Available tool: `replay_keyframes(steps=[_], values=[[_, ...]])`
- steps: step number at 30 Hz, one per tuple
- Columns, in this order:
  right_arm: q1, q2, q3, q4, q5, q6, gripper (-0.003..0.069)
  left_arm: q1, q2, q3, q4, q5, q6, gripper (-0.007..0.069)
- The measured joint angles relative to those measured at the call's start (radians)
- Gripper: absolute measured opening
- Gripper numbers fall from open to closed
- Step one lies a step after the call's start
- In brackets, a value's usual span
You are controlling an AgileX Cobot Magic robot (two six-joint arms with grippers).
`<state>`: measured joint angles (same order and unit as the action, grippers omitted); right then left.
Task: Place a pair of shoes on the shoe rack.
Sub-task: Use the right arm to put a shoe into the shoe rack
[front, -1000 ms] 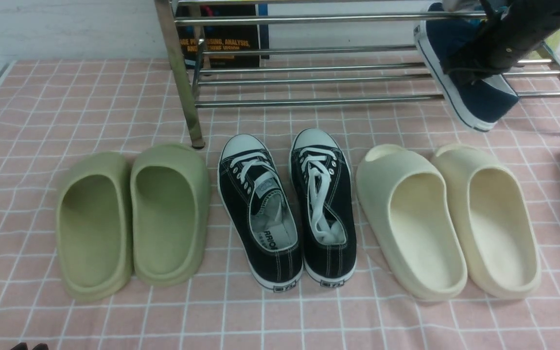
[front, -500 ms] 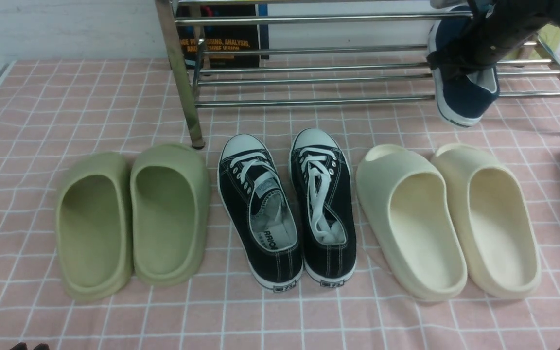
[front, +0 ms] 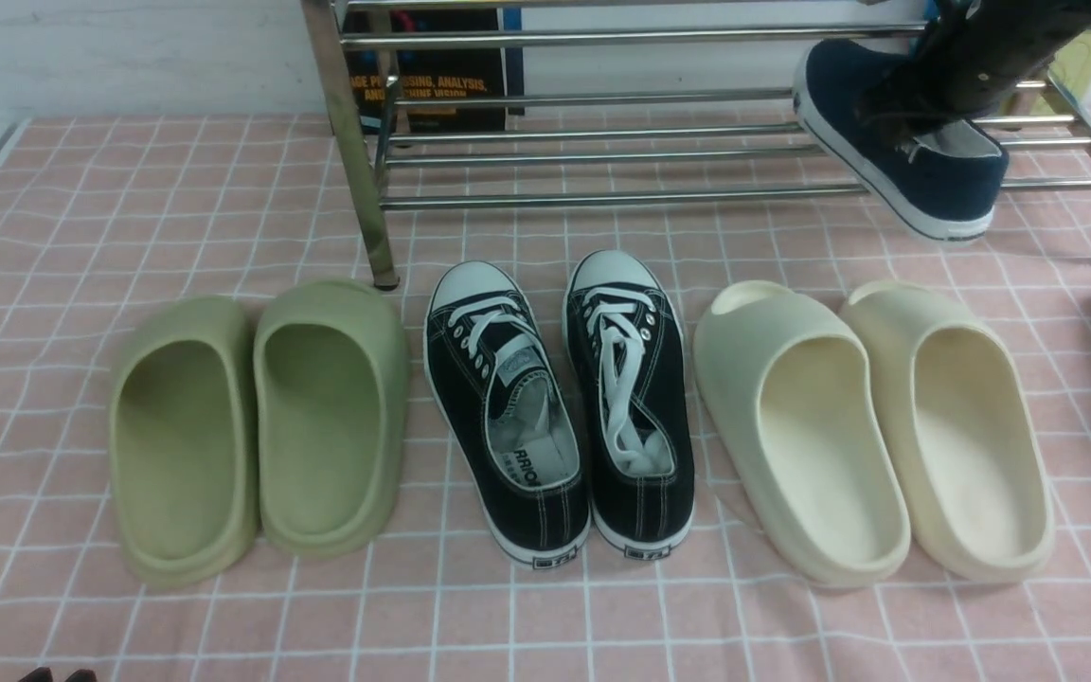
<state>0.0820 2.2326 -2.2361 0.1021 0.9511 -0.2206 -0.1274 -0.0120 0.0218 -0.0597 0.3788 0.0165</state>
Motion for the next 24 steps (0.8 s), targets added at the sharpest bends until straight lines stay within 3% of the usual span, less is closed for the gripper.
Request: replay_keyframes(steps=[5, 11, 13, 16, 20, 24], values=[[-0.003, -0.154, 0.115, -0.020, 0.015, 0.000, 0.0346, 0.000, 0.000, 0.000, 0.000, 0.000, 0.000, 0.0205], [-0.084, -0.283, 0.279, -0.102, 0.053, 0.056, 0.0340, 0.000, 0.000, 0.000, 0.000, 0.000, 0.000, 0.0212], [-0.115, -0.287, 0.323, -0.102, 0.042, 0.079, 0.0316, 0.000, 0.000, 0.000, 0.000, 0.000, 0.000, 0.0212], [-0.170, -0.247, 0.417, -0.083, 0.004, 0.095, 0.0194, 0.000, 0.000, 0.000, 0.000, 0.000, 0.000, 0.0216], [-0.171, -0.191, 0.443, -0.041, -0.036, 0.099, 0.0054, 0.000, 0.000, 0.000, 0.000, 0.000, 0.000, 0.0220], [-0.133, -0.159, 0.443, -0.010, -0.106, 0.099, 0.0002, 0.000, 0.000, 0.000, 0.000, 0.000, 0.000, 0.0222]])
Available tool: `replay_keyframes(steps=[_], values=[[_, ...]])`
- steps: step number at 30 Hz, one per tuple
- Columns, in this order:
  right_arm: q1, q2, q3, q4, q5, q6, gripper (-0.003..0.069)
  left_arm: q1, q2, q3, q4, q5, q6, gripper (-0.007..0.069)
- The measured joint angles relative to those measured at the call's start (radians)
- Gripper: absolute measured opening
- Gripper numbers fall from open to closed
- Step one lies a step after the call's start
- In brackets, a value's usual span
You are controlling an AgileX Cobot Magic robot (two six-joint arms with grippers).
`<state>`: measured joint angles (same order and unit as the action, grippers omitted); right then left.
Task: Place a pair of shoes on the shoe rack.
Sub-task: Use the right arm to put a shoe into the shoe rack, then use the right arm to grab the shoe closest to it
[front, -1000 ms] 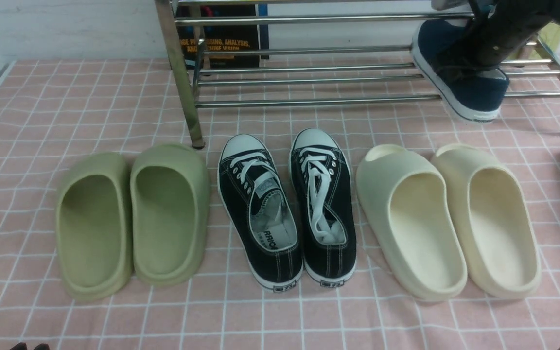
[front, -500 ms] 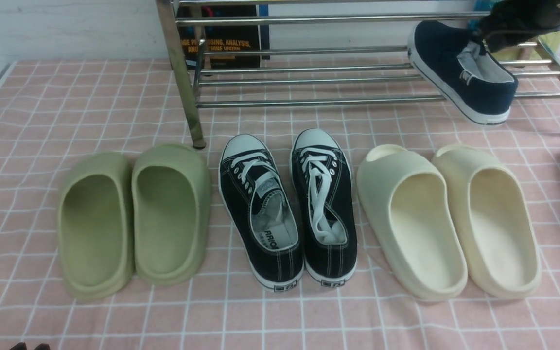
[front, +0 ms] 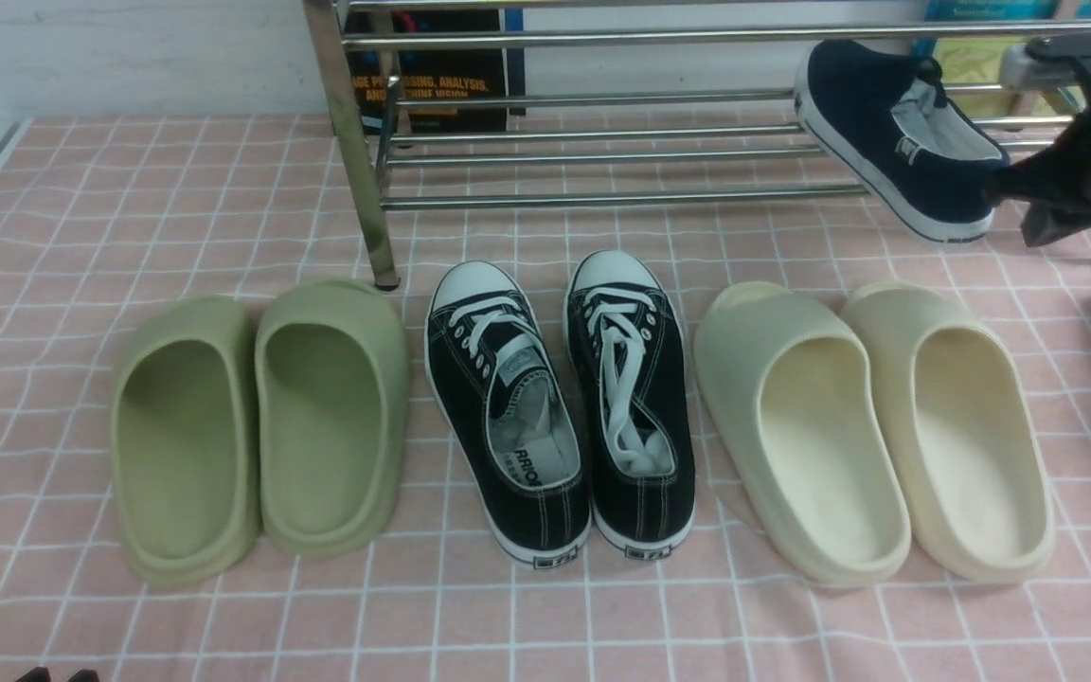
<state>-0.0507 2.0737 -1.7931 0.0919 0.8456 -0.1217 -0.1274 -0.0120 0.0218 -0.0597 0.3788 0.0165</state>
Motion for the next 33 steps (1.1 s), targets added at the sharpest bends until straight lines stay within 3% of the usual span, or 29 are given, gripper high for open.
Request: replay_keyframes(steps=[11, 14, 17, 18, 20, 24, 28, 33], values=[[0.026, -0.008, 0.000, -0.008, 0.046, 0.000, 0.0083, 0.000, 0.000, 0.000, 0.000, 0.000, 0.000, 0.0223], [0.026, -0.048, 0.000, -0.055, 0.101, 0.039, 0.0161, 0.000, 0.000, 0.000, 0.000, 0.000, 0.000, 0.0229], [0.020, -0.103, 0.002, -0.137, 0.195, 0.086, 0.0288, 0.000, 0.000, 0.000, 0.000, 0.000, 0.000, 0.0233], [0.019, -0.107, 0.004, -0.146, 0.211, 0.087, 0.0297, 0.000, 0.000, 0.000, 0.000, 0.000, 0.000, 0.0233], [-0.007, -0.154, 0.033, -0.172, 0.288, 0.094, 0.0403, 0.000, 0.000, 0.000, 0.000, 0.000, 0.000, 0.0236], [-0.071, -0.190, 0.136, -0.184, 0.364, 0.094, 0.0507, 0.000, 0.000, 0.000, 0.000, 0.000, 0.000, 0.0237], [-0.123, -0.188, 0.252, -0.205, 0.373, 0.101, 0.0524, 0.000, 0.000, 0.000, 0.000, 0.000, 0.000, 0.0237], [-0.156, -0.186, 0.345, -0.210, 0.321, 0.114, 0.0483, 0.000, 0.000, 0.000, 0.000, 0.000, 0.000, 0.0237]])
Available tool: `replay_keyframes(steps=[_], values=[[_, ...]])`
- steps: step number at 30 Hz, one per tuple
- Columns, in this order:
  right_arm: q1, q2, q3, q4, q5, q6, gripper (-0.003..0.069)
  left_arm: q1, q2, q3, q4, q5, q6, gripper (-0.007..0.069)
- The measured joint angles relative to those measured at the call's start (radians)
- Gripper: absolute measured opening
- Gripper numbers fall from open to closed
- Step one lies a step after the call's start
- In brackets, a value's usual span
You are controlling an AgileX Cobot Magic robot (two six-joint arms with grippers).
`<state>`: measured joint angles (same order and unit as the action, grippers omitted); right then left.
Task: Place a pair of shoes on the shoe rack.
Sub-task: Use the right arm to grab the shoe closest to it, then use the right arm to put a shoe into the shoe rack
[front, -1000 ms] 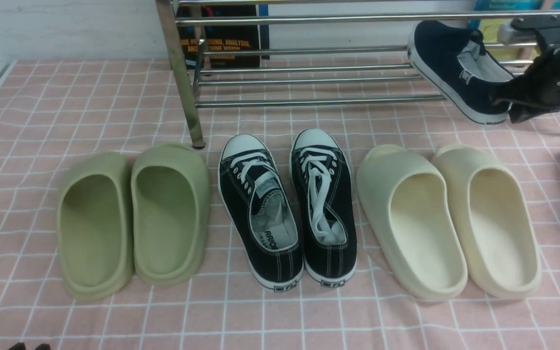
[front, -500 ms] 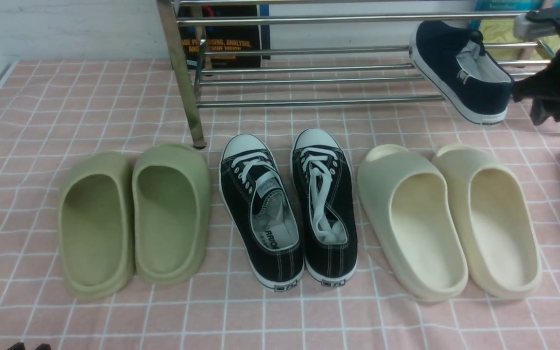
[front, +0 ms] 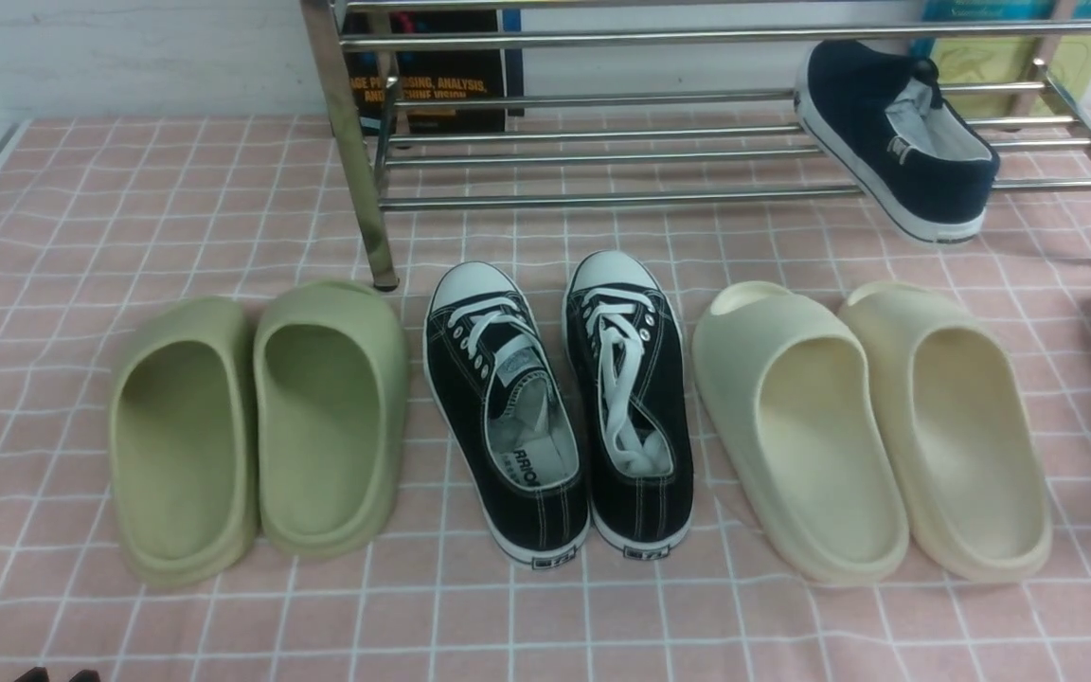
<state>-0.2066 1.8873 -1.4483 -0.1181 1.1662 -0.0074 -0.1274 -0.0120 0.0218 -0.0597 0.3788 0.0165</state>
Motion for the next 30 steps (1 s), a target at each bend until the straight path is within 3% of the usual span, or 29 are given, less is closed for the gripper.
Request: replay_keyframes(steps=[5, 10, 12, 13, 24, 30], values=[[-0.001, 0.011, 0.067, 0.006, -0.124, 0.020, 0.0360, 0.000, 0.000, 0.000, 0.000, 0.000, 0.000, 0.0237], [-0.001, 0.012, 0.076, 0.028, -0.182, 0.022, 0.0176, 0.000, 0.000, 0.000, 0.000, 0.000, 0.000, 0.0237], [-0.001, 0.012, 0.076, 0.035, -0.184, 0.020, 0.0049, 0.000, 0.000, 0.000, 0.000, 0.000, 0.000, 0.0237], [-0.001, 0.010, 0.076, 0.037, -0.181, 0.018, 0.0029, 0.000, 0.000, 0.000, 0.000, 0.000, 0.000, 0.0237], [0.004, -0.135, 0.082, 0.061, -0.085, -0.006, 0.0029, 0.000, 0.000, 0.000, 0.000, 0.000, 0.000, 0.0237], [0.068, -0.142, -0.024, 0.059, -0.048, -0.041, 0.0029, 0.000, 0.000, 0.000, 0.000, 0.000, 0.000, 0.0237]])
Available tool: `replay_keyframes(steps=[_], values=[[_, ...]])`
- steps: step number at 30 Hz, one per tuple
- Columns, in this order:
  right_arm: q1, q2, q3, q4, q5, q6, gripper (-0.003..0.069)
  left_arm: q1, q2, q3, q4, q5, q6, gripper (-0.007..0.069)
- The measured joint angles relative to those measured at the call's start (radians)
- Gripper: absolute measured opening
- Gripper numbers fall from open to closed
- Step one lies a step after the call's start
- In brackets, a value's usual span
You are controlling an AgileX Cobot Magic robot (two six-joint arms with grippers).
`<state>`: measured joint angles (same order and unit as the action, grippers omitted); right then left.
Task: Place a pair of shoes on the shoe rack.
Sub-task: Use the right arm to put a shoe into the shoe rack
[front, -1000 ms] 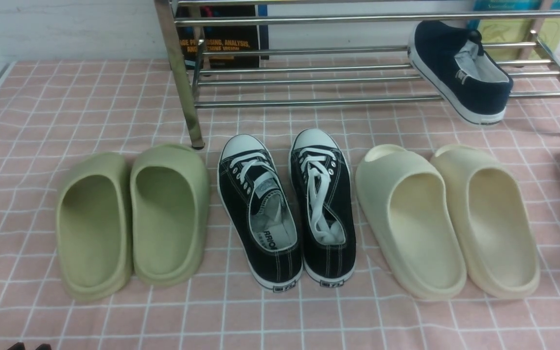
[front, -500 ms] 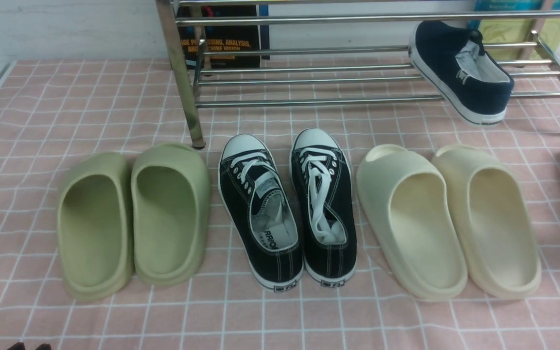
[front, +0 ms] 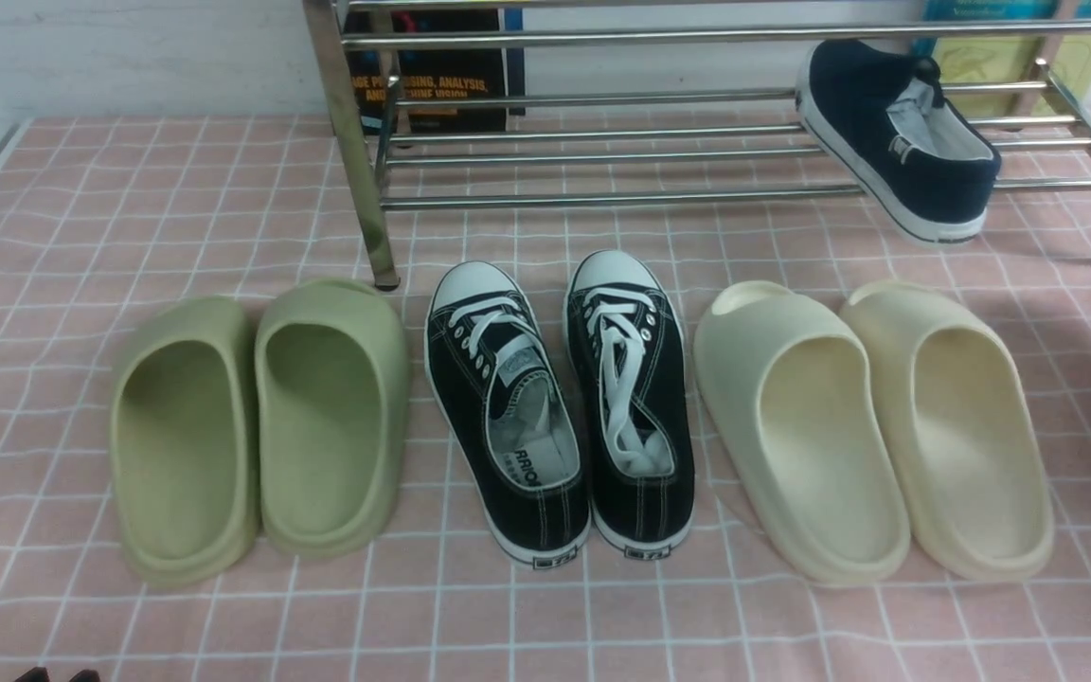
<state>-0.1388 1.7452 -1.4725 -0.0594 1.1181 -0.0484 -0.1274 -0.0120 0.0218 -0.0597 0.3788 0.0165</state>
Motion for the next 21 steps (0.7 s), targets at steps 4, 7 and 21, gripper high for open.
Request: replay_keyframes(steps=[4, 7, 21], values=[[0.041, 0.049, -0.106, -0.006, -0.013, -0.019, 0.0029, 0.000, 0.000, 0.000, 0.000, 0.000, 0.000, 0.0237], [0.072, 0.142, -0.265, -0.029, -0.017, -0.040, 0.0029, 0.000, 0.000, 0.000, 0.000, 0.000, 0.000, 0.0237], [0.080, 0.538, -0.828, -0.061, -0.005, -0.071, 0.0029, 0.000, 0.000, 0.000, 0.001, 0.000, 0.000, 0.0237]])
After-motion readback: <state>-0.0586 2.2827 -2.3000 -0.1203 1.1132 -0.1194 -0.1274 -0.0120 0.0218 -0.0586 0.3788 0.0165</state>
